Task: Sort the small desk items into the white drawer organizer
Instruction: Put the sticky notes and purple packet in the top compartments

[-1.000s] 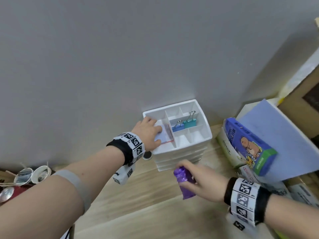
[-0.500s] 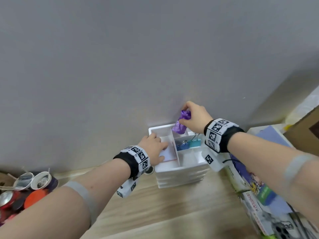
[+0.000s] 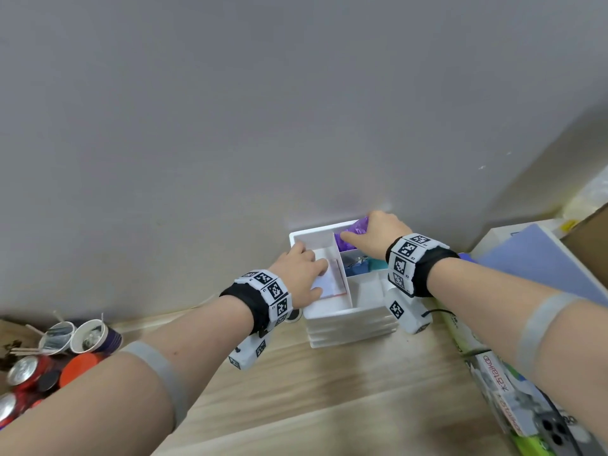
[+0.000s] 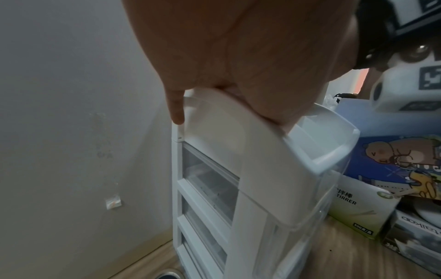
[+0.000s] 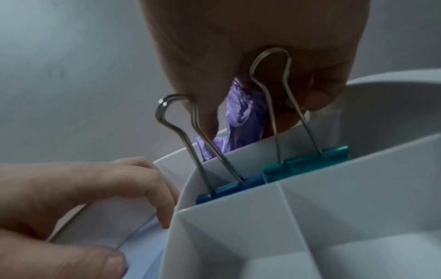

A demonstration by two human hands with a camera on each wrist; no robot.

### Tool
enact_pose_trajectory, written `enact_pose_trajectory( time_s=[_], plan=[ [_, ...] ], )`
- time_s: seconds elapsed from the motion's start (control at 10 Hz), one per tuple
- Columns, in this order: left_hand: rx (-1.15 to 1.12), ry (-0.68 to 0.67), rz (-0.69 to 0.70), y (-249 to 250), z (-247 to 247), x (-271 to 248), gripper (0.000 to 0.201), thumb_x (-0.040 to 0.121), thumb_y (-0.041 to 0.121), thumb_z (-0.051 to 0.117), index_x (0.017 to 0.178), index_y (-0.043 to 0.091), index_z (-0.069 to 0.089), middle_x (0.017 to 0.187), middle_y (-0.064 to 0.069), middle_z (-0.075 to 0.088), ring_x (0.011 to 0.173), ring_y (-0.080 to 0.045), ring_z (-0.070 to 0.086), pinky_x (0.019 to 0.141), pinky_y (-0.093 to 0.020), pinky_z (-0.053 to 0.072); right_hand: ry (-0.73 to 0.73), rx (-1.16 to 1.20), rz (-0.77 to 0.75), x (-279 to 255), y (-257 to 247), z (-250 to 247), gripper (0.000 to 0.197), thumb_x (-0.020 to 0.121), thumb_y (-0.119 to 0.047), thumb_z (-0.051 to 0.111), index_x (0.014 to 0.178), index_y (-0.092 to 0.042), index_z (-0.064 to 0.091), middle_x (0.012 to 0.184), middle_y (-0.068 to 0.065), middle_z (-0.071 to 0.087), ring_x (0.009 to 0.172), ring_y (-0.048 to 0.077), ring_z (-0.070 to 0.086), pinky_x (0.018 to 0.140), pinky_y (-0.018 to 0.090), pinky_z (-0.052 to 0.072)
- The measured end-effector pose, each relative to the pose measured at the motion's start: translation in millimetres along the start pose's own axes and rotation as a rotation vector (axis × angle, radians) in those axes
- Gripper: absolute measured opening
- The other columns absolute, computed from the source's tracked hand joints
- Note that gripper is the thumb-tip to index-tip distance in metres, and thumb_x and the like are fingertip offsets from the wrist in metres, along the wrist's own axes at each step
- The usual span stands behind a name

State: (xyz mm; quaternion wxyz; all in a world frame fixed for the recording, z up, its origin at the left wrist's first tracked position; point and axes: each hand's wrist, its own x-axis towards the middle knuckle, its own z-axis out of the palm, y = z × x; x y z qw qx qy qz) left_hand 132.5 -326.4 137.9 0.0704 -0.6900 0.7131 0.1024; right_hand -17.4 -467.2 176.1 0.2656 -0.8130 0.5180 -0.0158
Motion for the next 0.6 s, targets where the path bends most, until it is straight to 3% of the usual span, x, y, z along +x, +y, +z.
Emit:
enact_pose_trajectory(
  time_s=[0.2, 0.3, 0.4, 0.5, 0.6],
  plan=[
    [-0.088, 0.05, 0.027, -2.1, 3.2, -2.7, 0.039, 0.086, 0.038, 0.057, 0.119, 0.017, 0.056, 0.121, -0.004, 0.054, 0.119, -0.026, 0.036, 0.097, -0.041, 0.045, 0.14, 0.02, -0.003, -7.5, 3.7, -5.6, 0.032, 0.082, -0.048, 0.054, 0.094, -0.019, 0.054, 0.093, 0.005, 0.063, 0.087, 0.03, 0.059, 0.069, 0.034, 0.043],
    [-0.077, 0.057, 0.041, -2.0, 3.0, -7.1, 0.041, 0.087, 0.039, 0.056, 0.122, 0.017, 0.055, 0.13, -0.004, 0.05, 0.123, -0.025, 0.036, 0.099, -0.041, 0.043, 0.175, 0.03, -0.06, -7.9, 10.4, -8.3, 0.039, 0.083, -0.047, 0.056, 0.106, -0.017, 0.057, 0.106, 0.007, 0.063, 0.099, 0.03, 0.057, 0.075, 0.035, 0.044],
    [-0.08, 0.044, 0.013, 0.7, 1.7, -13.8, 0.047, 0.088, 0.04, 0.056, 0.129, 0.017, 0.052, 0.148, -0.007, 0.037, 0.137, -0.026, 0.027, 0.107, -0.042, 0.038, 0.211, 0.032, -0.1, -13.2, 10.0, -10.6, 0.041, 0.085, -0.043, 0.057, 0.115, -0.015, 0.057, 0.118, 0.009, 0.059, 0.112, 0.03, 0.052, 0.087, 0.039, 0.045],
    [-0.059, 0.074, 0.007, 5.3, 0.4, -27.4, 0.052, 0.088, 0.039, 0.054, 0.134, 0.014, 0.049, 0.155, -0.012, 0.028, 0.144, -0.029, 0.02, 0.112, -0.043, 0.034, 0.265, 0.13, -0.129, -20.7, 7.3, -10.9, 0.034, 0.088, -0.034, 0.058, 0.112, -0.011, 0.06, 0.118, 0.01, 0.06, 0.115, 0.032, 0.05, 0.09, 0.039, 0.044],
    [-0.025, 0.091, 0.067, 16.0, 7.4, -52.0, 0.055, 0.088, 0.039, 0.051, 0.136, 0.013, 0.046, 0.158, -0.016, 0.025, 0.147, -0.033, 0.019, 0.114, -0.045, 0.032, 0.316, 0.218, -0.256, -45.1, 13.7, -8.8, 0.022, 0.087, -0.023, 0.06, 0.106, -0.012, 0.062, 0.108, 0.006, 0.06, 0.109, 0.028, 0.052, 0.085, 0.033, 0.041]
  ],
)
